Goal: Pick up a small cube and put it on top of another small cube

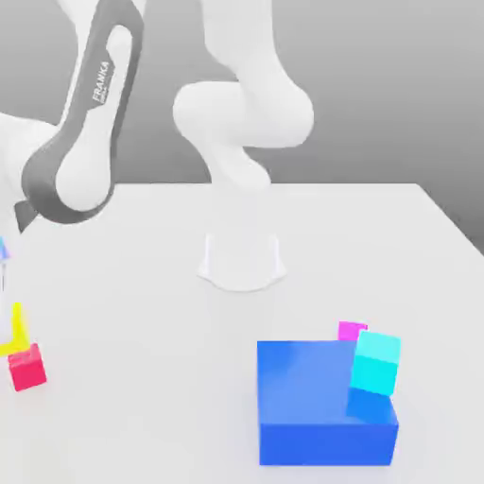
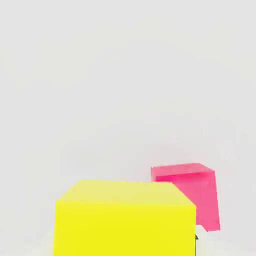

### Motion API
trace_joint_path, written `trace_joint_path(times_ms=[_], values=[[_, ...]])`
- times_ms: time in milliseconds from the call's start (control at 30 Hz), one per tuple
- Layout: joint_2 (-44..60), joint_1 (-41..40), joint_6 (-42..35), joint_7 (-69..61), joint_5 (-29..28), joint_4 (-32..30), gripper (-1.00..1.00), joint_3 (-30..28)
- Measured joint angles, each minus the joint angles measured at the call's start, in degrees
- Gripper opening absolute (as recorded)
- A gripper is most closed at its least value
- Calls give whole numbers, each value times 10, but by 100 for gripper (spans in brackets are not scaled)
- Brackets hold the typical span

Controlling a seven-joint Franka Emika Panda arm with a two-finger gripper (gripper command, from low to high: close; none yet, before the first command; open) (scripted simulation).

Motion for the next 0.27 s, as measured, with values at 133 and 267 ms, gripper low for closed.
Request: trace_joint_path(times_ms=[133, 267], values=[[73, -35, 64, -52, 82, 1, -100, 45], [86, -44, 75, -62, 96, 2, 100, 56]])
